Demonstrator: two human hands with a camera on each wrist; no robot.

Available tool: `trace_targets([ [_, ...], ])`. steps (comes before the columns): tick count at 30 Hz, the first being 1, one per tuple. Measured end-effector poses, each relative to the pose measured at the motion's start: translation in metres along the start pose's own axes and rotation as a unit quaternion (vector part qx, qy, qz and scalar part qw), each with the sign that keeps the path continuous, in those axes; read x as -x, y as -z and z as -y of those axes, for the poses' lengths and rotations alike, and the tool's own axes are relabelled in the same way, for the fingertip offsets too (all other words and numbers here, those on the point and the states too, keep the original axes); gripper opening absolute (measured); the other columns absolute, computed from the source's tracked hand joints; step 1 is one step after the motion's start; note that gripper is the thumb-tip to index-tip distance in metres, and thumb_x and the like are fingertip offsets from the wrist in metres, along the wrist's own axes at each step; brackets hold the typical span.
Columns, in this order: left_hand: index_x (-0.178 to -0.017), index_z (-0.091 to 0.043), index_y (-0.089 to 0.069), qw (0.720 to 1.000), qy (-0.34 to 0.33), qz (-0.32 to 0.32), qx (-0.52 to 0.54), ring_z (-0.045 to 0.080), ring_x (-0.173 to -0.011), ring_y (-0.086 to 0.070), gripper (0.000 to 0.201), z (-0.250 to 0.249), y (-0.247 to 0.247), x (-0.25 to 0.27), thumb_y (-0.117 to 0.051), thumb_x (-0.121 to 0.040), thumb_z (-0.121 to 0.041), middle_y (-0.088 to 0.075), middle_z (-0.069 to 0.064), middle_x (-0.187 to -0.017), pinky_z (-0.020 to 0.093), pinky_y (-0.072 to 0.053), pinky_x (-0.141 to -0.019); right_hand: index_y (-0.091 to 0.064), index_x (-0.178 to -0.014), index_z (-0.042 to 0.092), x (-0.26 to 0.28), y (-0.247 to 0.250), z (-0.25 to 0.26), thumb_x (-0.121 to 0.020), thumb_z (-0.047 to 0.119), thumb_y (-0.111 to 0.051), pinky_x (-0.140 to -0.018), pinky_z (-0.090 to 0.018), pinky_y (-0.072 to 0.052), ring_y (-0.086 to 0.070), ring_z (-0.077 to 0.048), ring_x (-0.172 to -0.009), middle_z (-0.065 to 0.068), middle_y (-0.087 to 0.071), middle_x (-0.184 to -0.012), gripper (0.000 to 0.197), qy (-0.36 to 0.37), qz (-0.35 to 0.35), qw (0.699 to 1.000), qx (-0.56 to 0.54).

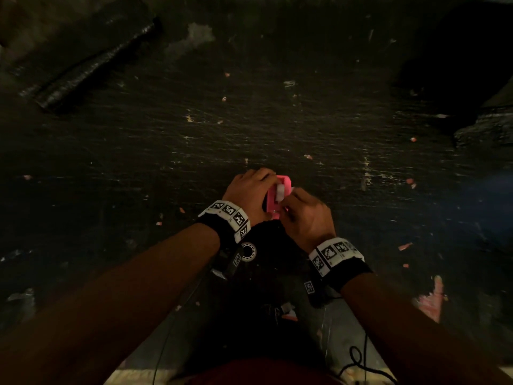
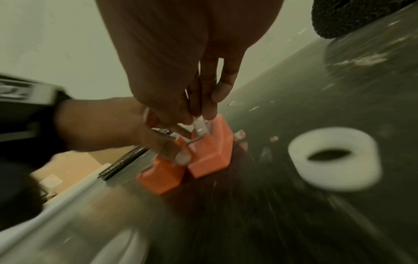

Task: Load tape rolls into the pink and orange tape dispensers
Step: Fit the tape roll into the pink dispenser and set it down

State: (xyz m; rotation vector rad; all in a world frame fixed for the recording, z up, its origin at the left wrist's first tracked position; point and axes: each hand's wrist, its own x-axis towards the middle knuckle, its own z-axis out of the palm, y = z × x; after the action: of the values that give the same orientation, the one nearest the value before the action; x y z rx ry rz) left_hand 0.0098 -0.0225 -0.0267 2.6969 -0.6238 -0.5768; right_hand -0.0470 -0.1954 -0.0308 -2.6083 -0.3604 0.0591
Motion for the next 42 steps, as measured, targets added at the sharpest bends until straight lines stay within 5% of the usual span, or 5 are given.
trace_targets([
  [16, -0.146, -0.024, -0.042, 1.000, 0.000, 0.021, -0.006, 0.024, -0.137, -0.044, 0.093, -0.001, 0.003, 0.000, -0.083, -0.069, -0.056, -0.040, 0.000, -0.154, 0.047, -0.035, -0.114, -0.068, -0.085, 0.017, 0.029, -0.019, -0.001, -0.081, 0.032, -0.072, -0.067, -0.038, -0.049, -0.062, -0.025, -0.069, -0.004, -0.065, -0.089, 0.016, -0.094, -0.010, 0.995, 0.021],
  [21, -0.145, -0.025, -0.042, 1.000, -0.006, 0.015, -0.004, 0.024, -0.138, -0.043, 0.093, -0.001, 0.002, 0.000, -0.081, -0.068, -0.059, -0.040, 0.000, -0.154, 0.047, -0.033, -0.115, -0.070, -0.100, 0.019, 0.016, -0.018, -0.012, -0.085, 0.035, -0.071, -0.072, -0.042, -0.055, -0.065, -0.023, -0.080, -0.003, -0.066, -0.101, 0.023, -0.106, 0.014, 0.994, -0.007],
  [32, -0.157, -0.032, -0.012, 0.994, 0.075, 0.028, 0.076, 0.025, -0.149, -0.027, 0.143, 0.056, 0.007, 0.037, -0.093, -0.043, -0.062, -0.026, 0.001, -0.164, 0.050, -0.029, -0.120, -0.074, -0.096, 0.016, 0.009, -0.022, -0.019, -0.082, 0.028, -0.076, -0.070, -0.036, -0.056, -0.069, -0.027, -0.080, -0.005, -0.071, -0.097, 0.019, -0.058, 0.014, 0.998, -0.012],
  [38, -0.151, -0.028, -0.030, 0.990, 0.079, 0.007, 0.117, 0.023, -0.143, -0.040, 0.113, 0.060, -0.007, 0.041, -0.094, -0.059, -0.037, -0.042, 0.002, -0.153, 0.043, -0.035, -0.117, -0.066, -0.110, 0.026, 0.008, -0.011, -0.011, -0.080, 0.039, -0.078, -0.074, -0.040, -0.059, -0.067, -0.015, -0.080, 0.004, -0.069, -0.100, 0.035, -0.106, 0.041, 0.993, -0.043],
  [42, -0.149, -0.029, -0.033, 0.982, 0.069, -0.034, 0.173, 0.019, -0.140, -0.041, 0.108, 0.053, 0.001, 0.043, -0.093, -0.059, -0.030, -0.043, -0.001, -0.151, 0.042, -0.037, -0.117, -0.057, -0.112, 0.029, -0.002, 0.008, 0.002, -0.078, 0.034, -0.078, -0.064, -0.033, -0.060, -0.066, -0.009, -0.071, 0.008, -0.067, -0.087, 0.041, -0.134, -0.041, 0.975, -0.172],
])
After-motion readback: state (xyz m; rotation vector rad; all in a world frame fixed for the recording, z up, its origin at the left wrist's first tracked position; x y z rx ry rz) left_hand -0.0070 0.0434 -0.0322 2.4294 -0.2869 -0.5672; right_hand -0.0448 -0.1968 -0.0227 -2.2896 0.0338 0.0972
